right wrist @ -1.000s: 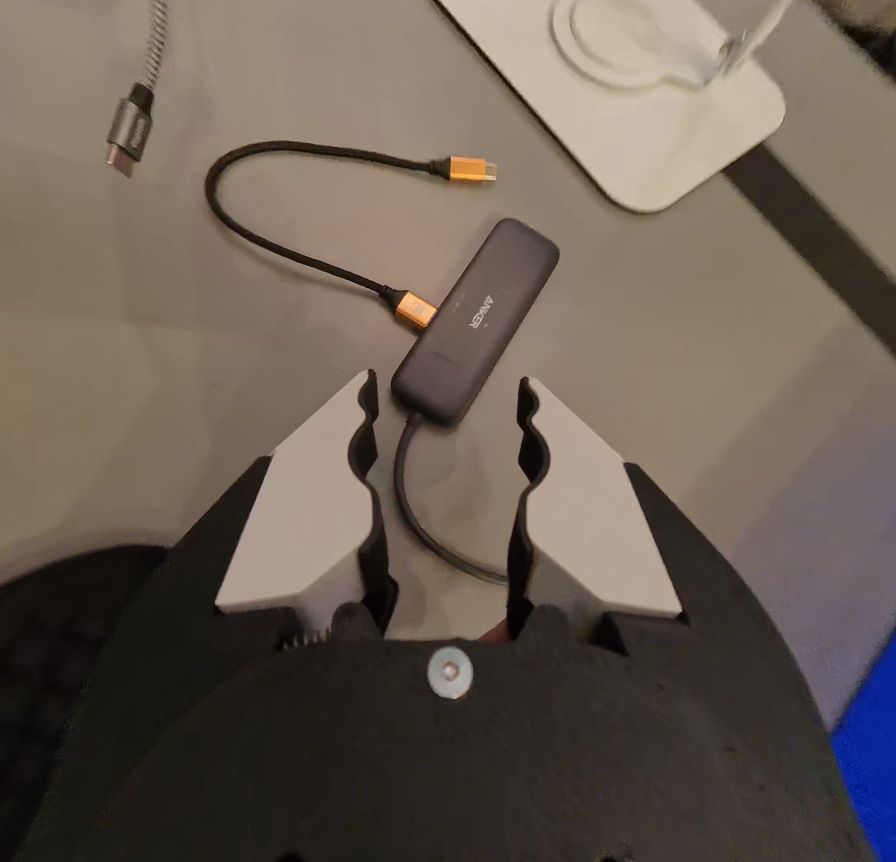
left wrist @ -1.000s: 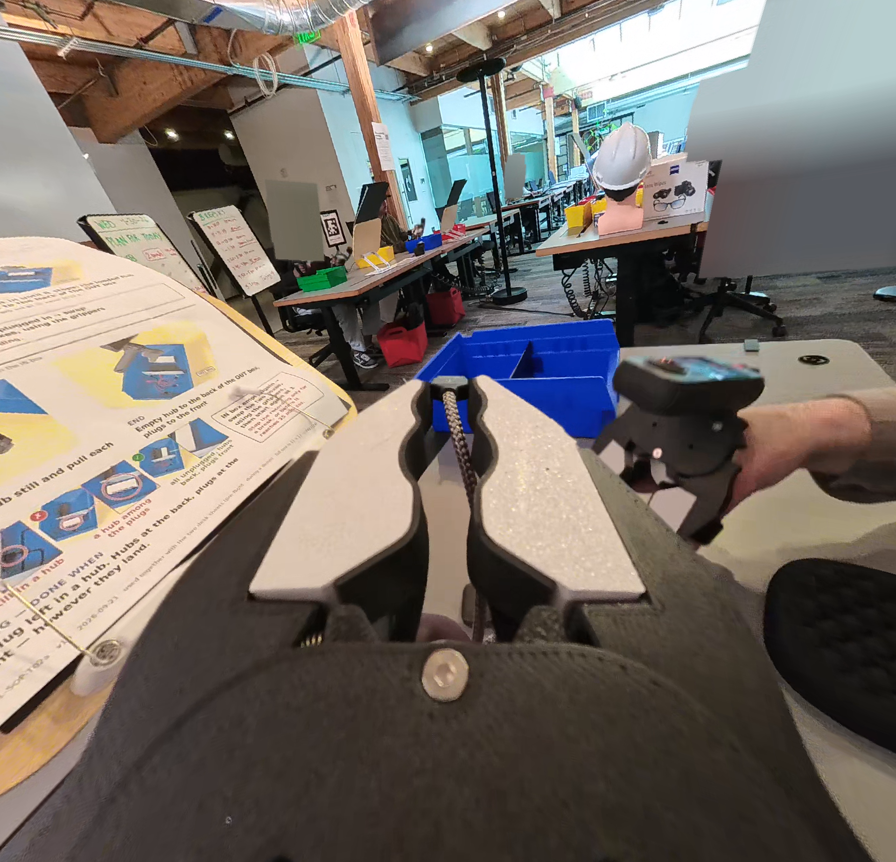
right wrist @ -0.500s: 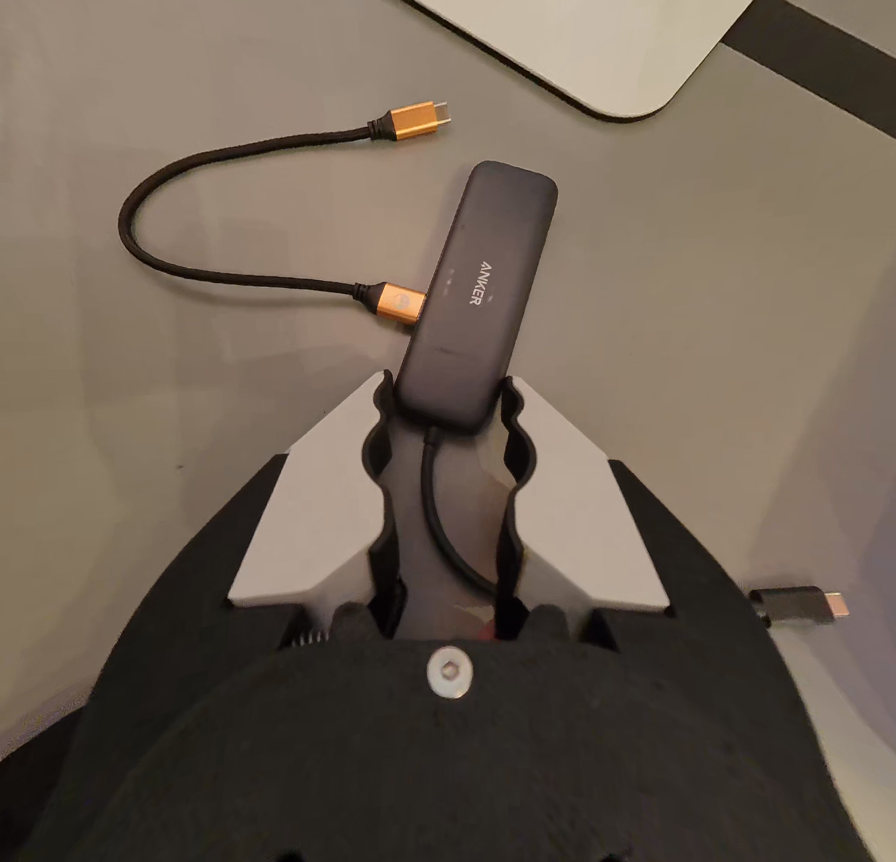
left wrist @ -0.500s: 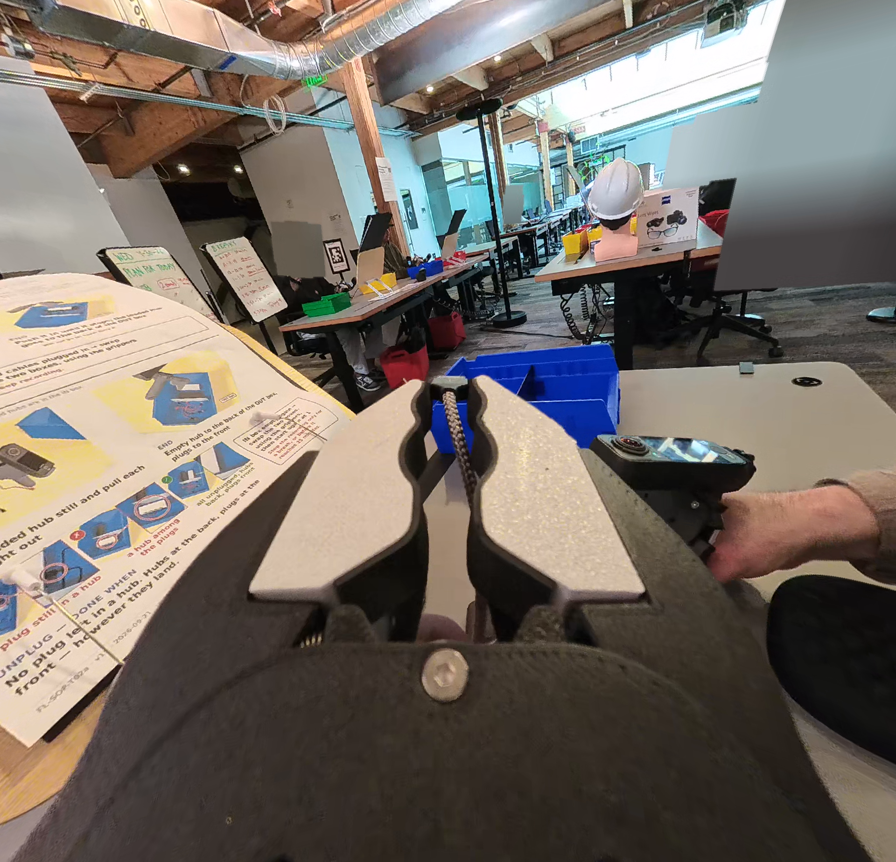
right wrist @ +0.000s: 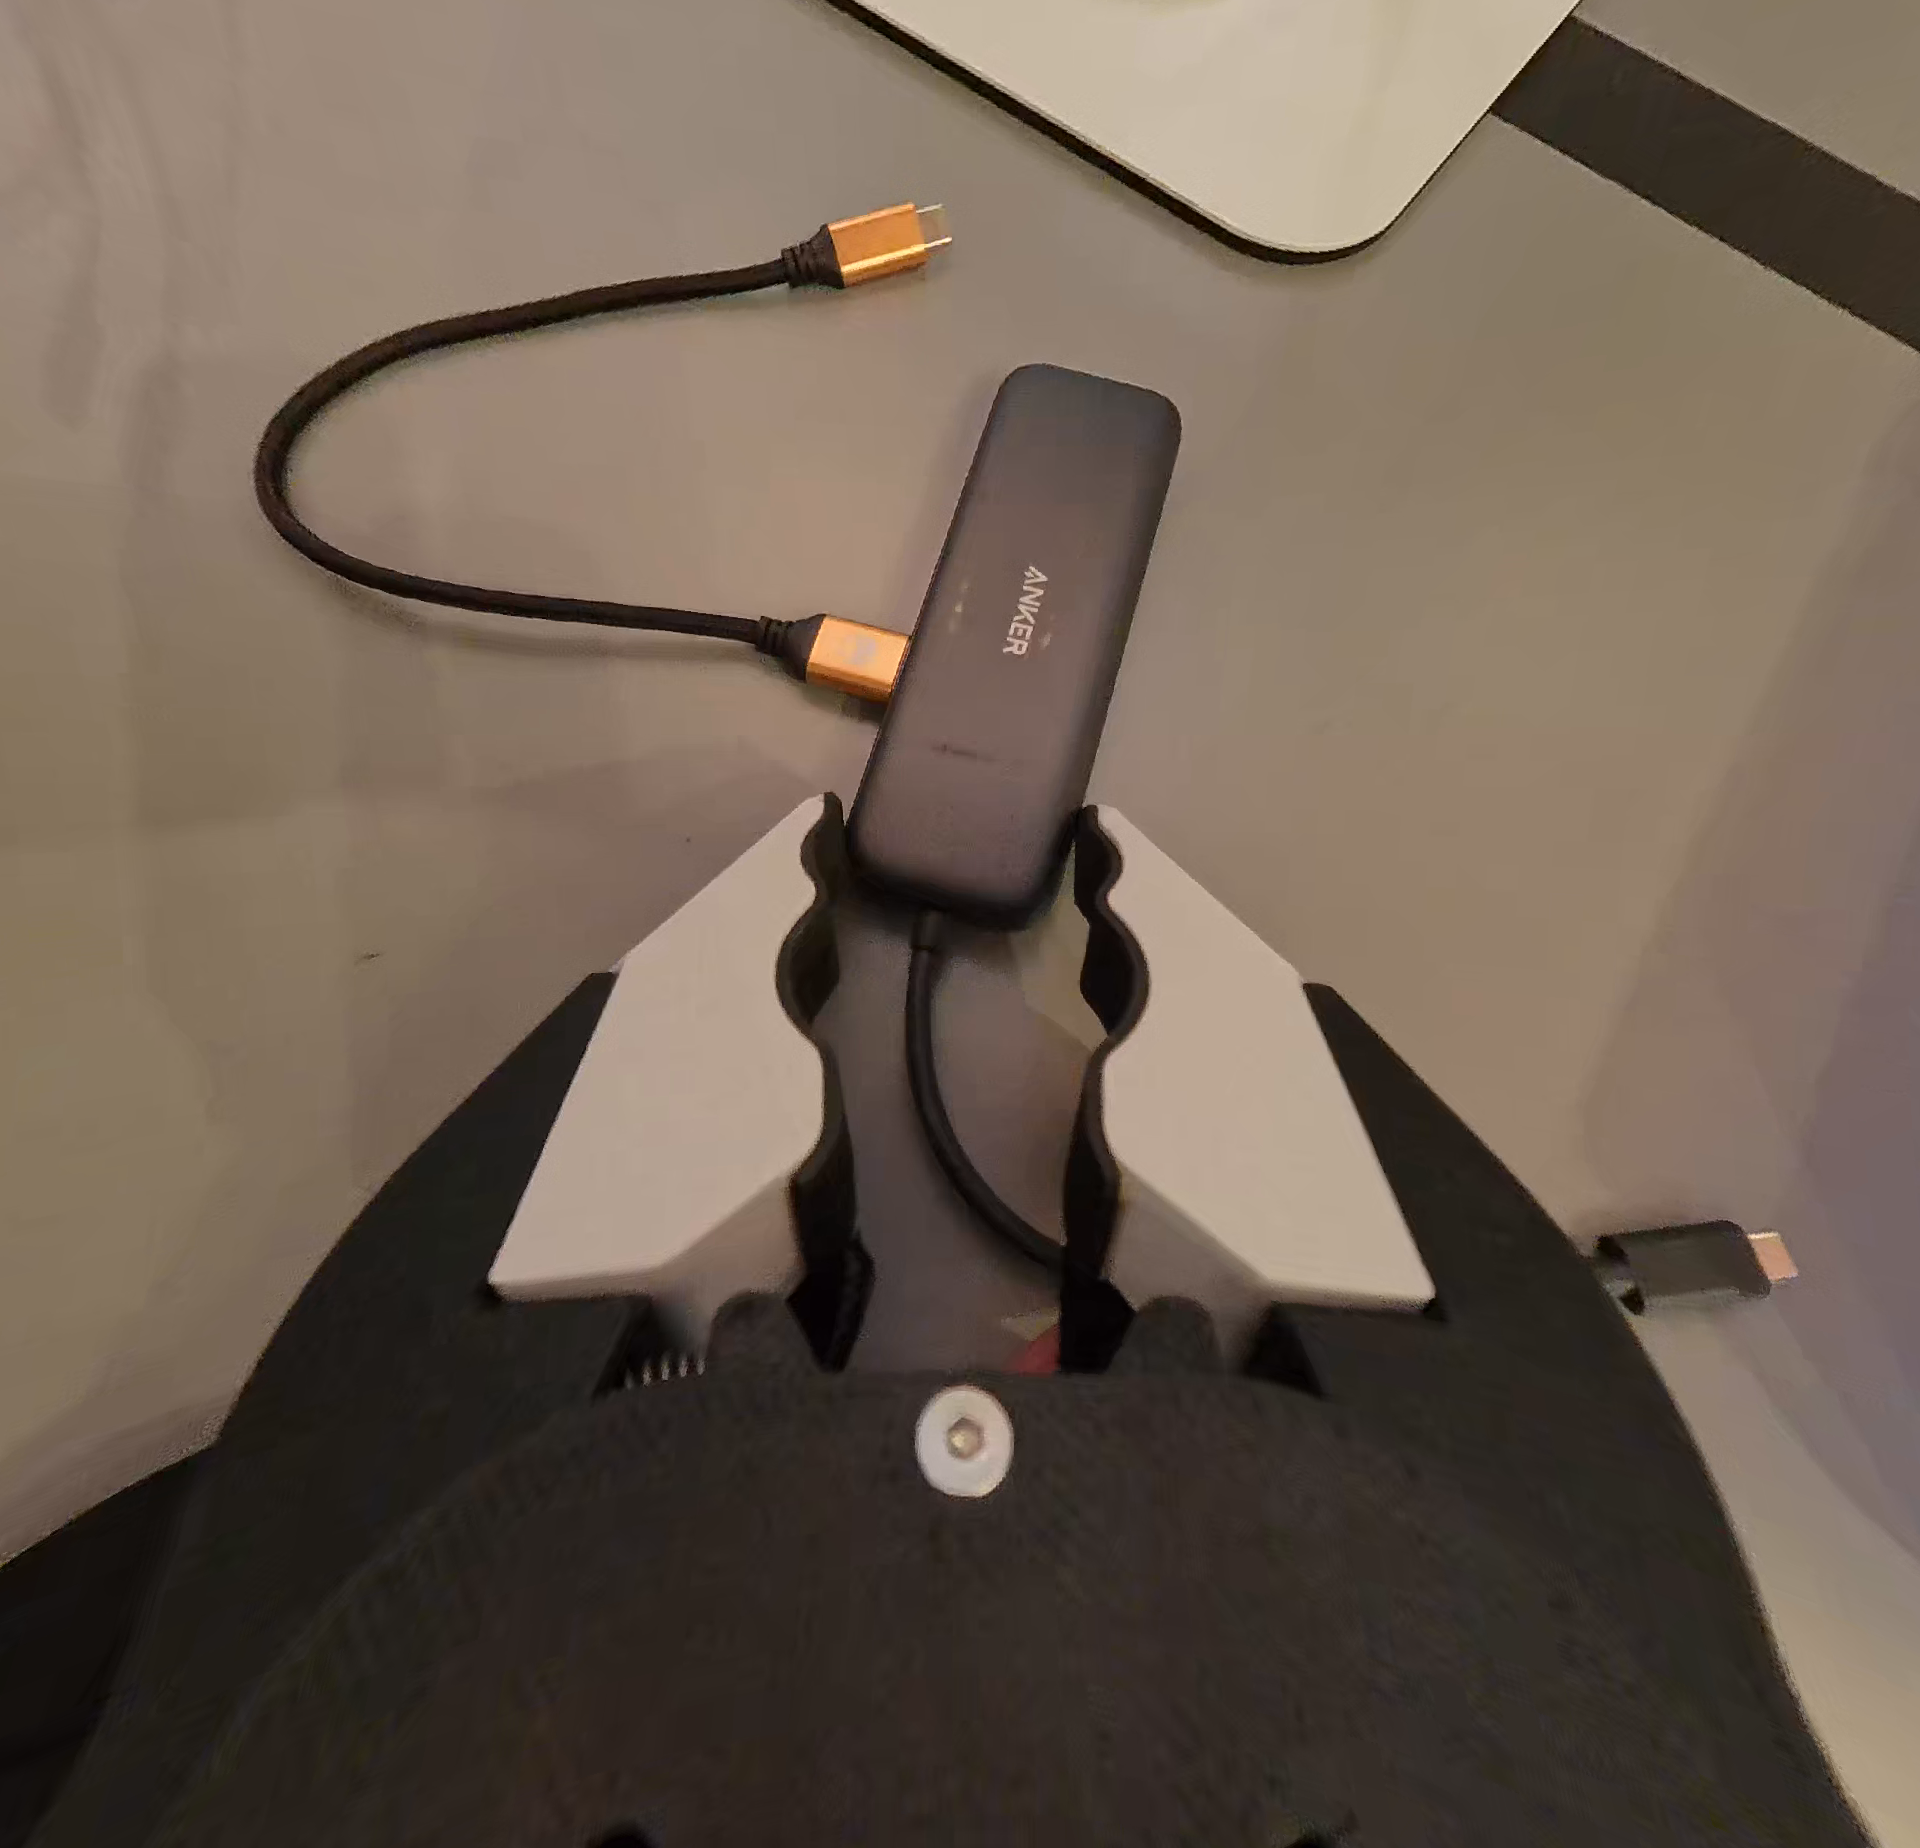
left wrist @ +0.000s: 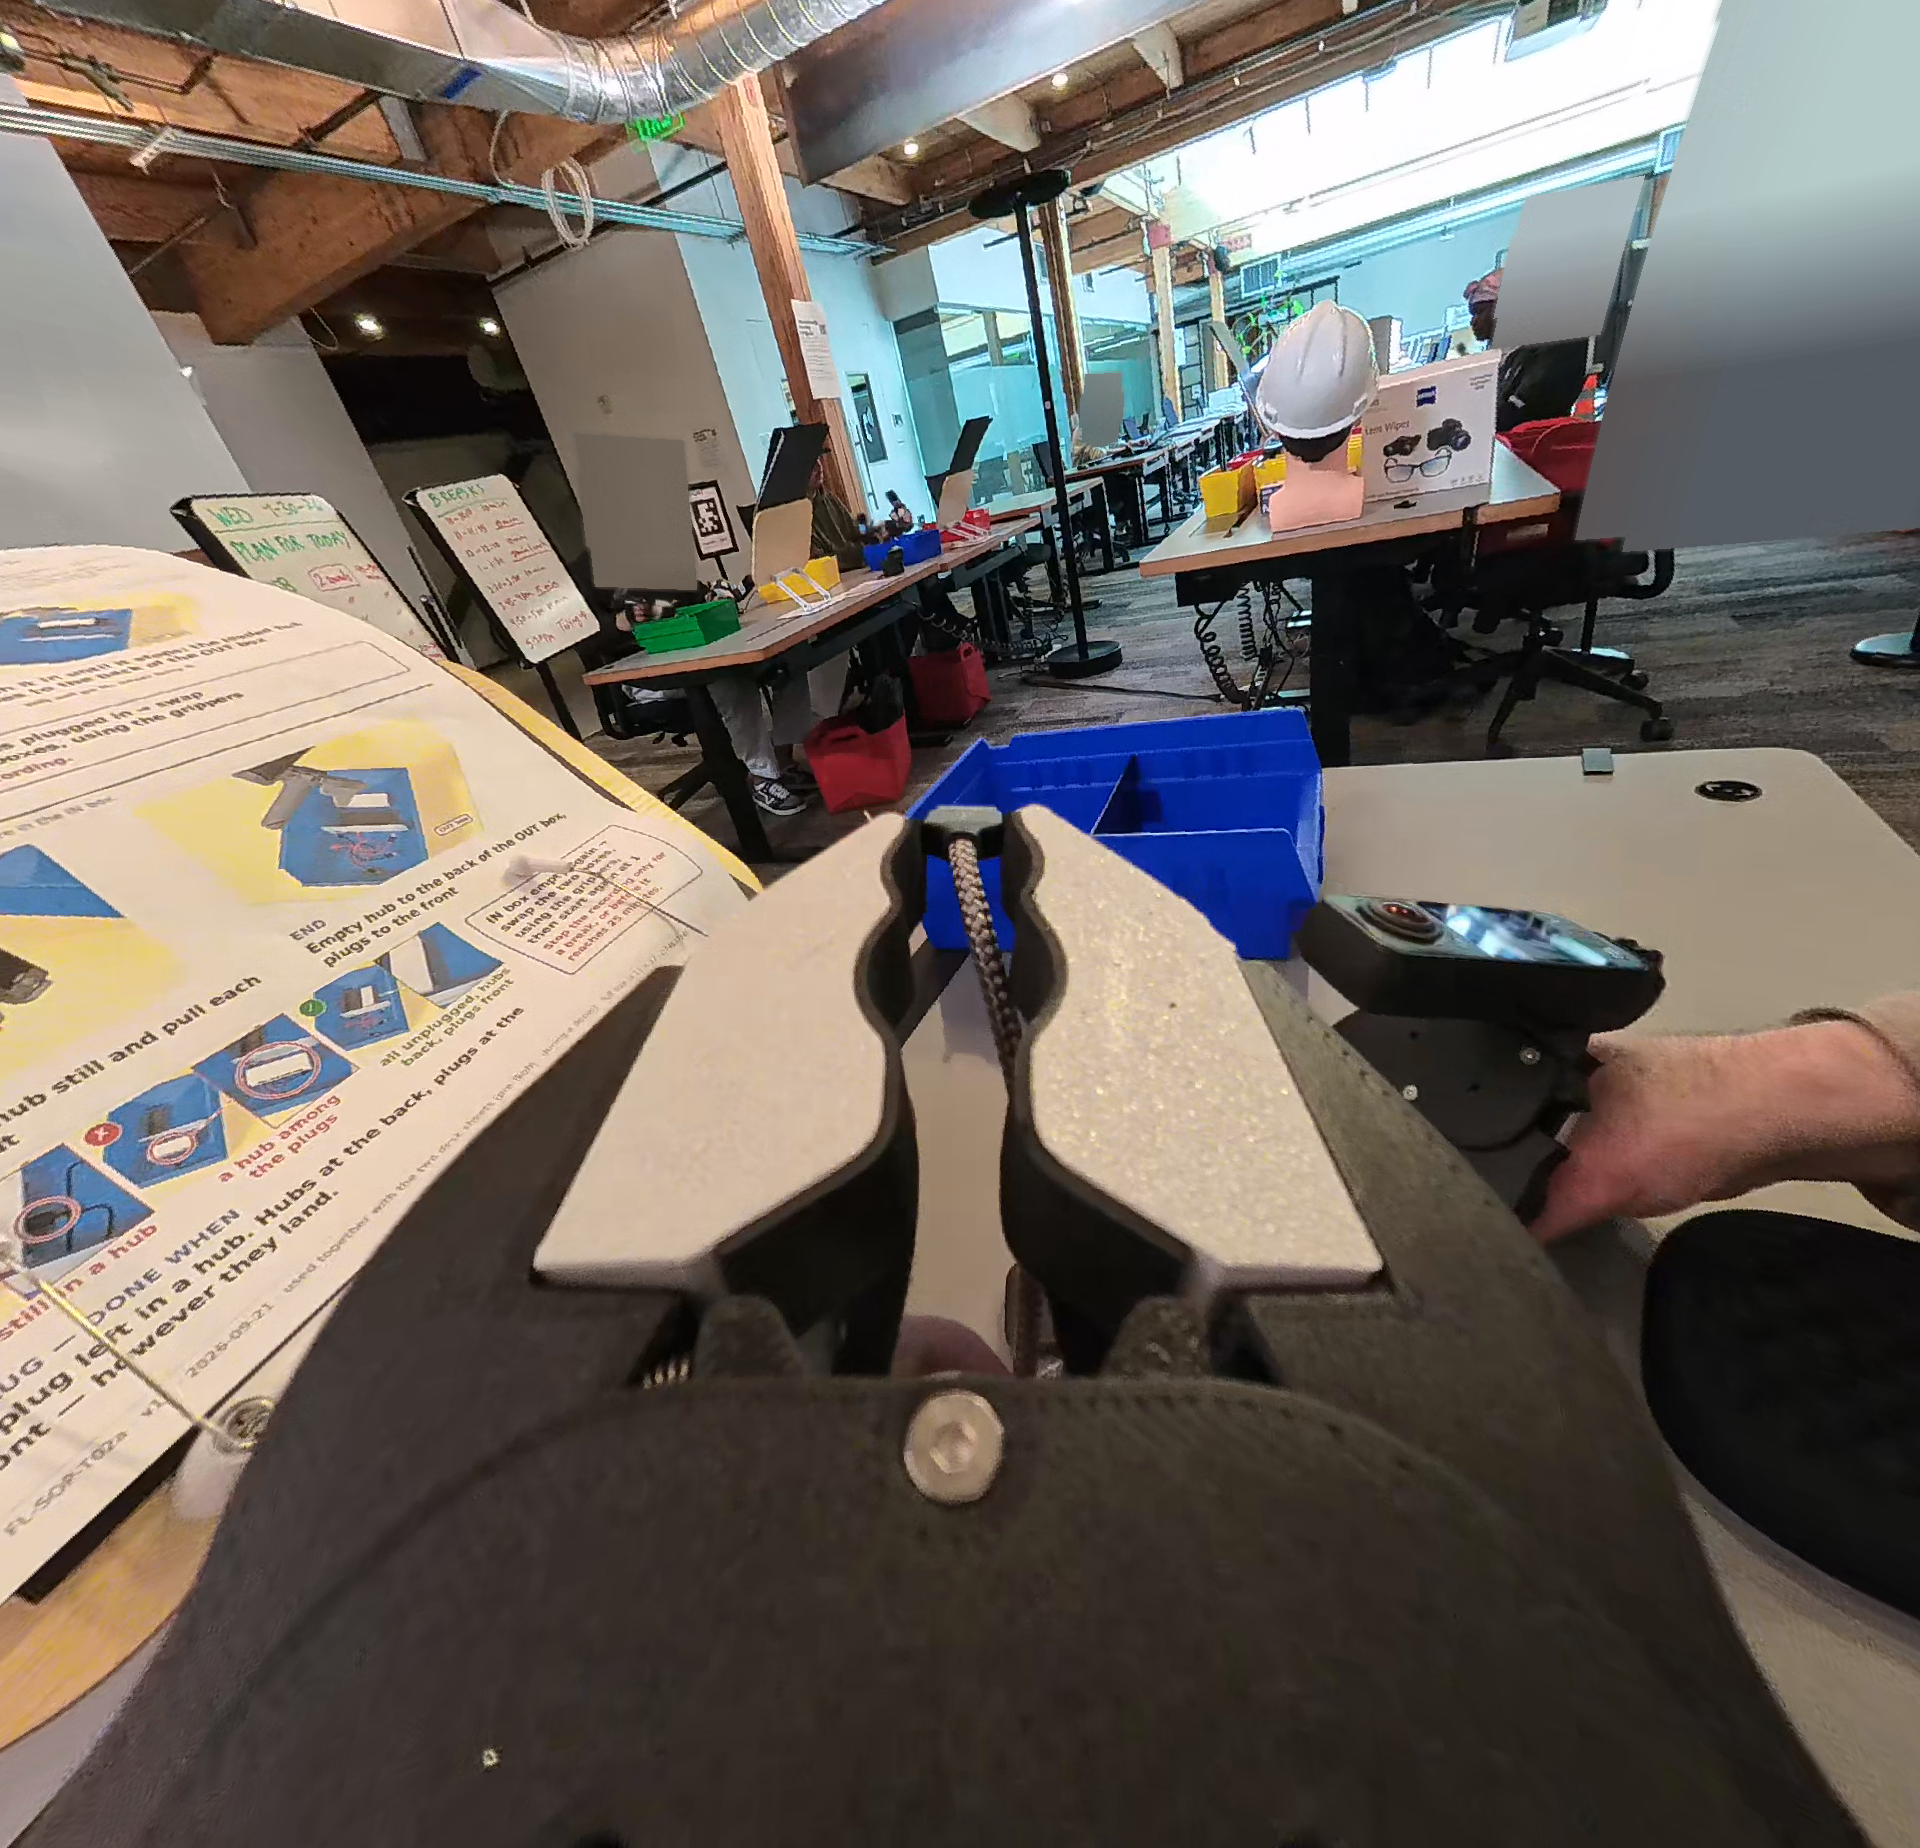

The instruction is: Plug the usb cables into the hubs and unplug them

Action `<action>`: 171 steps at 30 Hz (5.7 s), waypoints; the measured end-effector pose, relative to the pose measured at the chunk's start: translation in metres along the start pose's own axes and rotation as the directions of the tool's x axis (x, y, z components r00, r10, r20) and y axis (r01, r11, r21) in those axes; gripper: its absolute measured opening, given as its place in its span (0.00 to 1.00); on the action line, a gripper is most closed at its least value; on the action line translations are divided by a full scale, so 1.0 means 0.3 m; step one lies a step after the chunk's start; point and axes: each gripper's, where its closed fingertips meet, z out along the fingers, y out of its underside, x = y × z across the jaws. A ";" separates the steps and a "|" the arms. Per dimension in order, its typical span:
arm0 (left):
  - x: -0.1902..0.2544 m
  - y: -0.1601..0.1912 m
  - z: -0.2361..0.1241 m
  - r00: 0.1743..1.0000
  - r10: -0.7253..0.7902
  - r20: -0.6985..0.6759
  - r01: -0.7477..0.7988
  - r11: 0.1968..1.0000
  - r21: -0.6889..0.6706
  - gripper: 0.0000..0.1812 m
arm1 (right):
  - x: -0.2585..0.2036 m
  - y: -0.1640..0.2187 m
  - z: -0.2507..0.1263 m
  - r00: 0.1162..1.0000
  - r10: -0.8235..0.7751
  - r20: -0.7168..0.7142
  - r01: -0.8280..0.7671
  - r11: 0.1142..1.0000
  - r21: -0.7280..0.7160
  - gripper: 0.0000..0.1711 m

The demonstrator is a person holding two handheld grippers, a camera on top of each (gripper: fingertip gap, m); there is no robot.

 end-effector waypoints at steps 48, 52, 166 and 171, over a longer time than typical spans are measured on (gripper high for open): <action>-0.037 0.231 0.064 1.000 -0.011 0.020 0.013 0.996 -0.090 0.07 | 0.069 -0.289 -0.238 0.930 0.321 0.181 -0.363 0.881 0.304 0.23; -0.038 0.252 0.068 1.000 -0.011 0.019 0.013 0.996 -0.084 0.07 | 0.059 -0.313 -0.261 0.913 0.338 0.228 -0.398 0.859 0.322 0.23; 0.093 0.228 0.113 0.997 0.055 -0.044 -0.053 0.998 0.042 0.08 | -0.043 -0.454 -0.389 0.969 0.063 0.240 -0.144 0.930 0.337 0.23; 0.098 0.224 0.110 0.997 0.064 -0.052 -0.060 0.996 0.063 0.07 | -0.050 -0.449 -0.387 0.969 0.045 0.243 -0.126 0.936 0.328 0.23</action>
